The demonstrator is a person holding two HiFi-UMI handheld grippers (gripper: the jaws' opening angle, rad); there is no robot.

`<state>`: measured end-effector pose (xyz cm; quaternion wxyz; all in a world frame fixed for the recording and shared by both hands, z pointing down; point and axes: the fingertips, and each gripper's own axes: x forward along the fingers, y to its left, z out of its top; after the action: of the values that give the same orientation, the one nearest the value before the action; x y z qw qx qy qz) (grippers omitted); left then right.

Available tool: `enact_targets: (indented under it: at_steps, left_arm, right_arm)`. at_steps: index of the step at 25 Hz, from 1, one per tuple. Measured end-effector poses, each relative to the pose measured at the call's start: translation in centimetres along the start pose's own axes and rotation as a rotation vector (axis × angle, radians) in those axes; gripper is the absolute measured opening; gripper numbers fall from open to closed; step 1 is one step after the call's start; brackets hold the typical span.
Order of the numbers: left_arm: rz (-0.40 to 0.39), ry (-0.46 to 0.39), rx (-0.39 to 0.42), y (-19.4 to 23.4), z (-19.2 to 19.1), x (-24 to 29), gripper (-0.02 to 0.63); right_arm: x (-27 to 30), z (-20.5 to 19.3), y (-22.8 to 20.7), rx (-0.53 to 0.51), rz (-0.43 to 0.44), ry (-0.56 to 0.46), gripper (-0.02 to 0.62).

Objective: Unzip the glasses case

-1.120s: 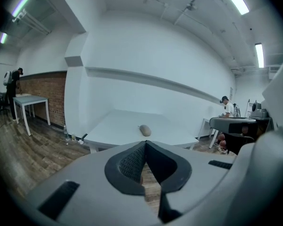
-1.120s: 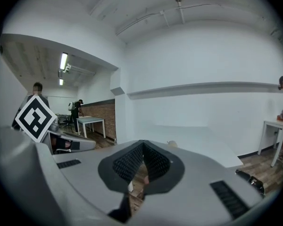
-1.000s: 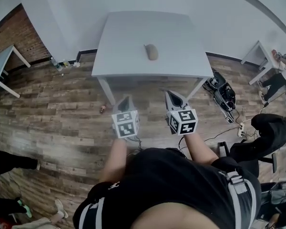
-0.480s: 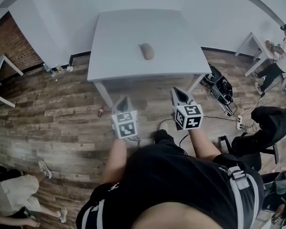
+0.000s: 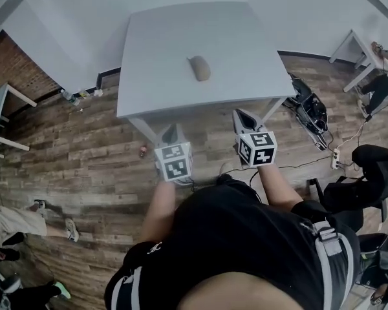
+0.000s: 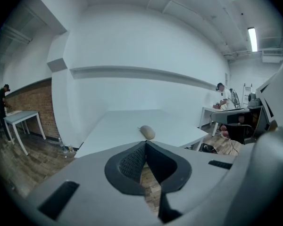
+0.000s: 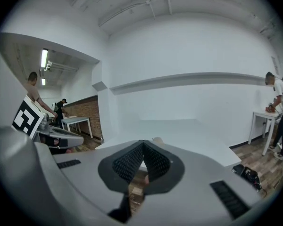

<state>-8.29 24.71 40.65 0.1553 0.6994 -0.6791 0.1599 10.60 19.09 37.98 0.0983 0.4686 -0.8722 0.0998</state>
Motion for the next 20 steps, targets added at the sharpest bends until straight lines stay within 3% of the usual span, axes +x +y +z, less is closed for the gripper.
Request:
enact_targets:
  at_steps: [9,17,20]
  left_arm:
    - [0.009,0.006,0.004,-3.9,5.7,9.4,-0.008]
    - [0.082,0.039,-0.03,-6.7,8.6,17.6,-0.008]
    - [0.118,0.059,-0.05,-7.9,9.1,19.2,-0.008]
  right_arm:
    - [5.7,1.9,-8.7,-0.001,0.029,0.032,0.006]
    - [12.1,2.6,-16.2,-0.034,0.137,0.091,0.006]
    - [13.6,2.1,-18.6,0.002,0.184,0.121,0.006]
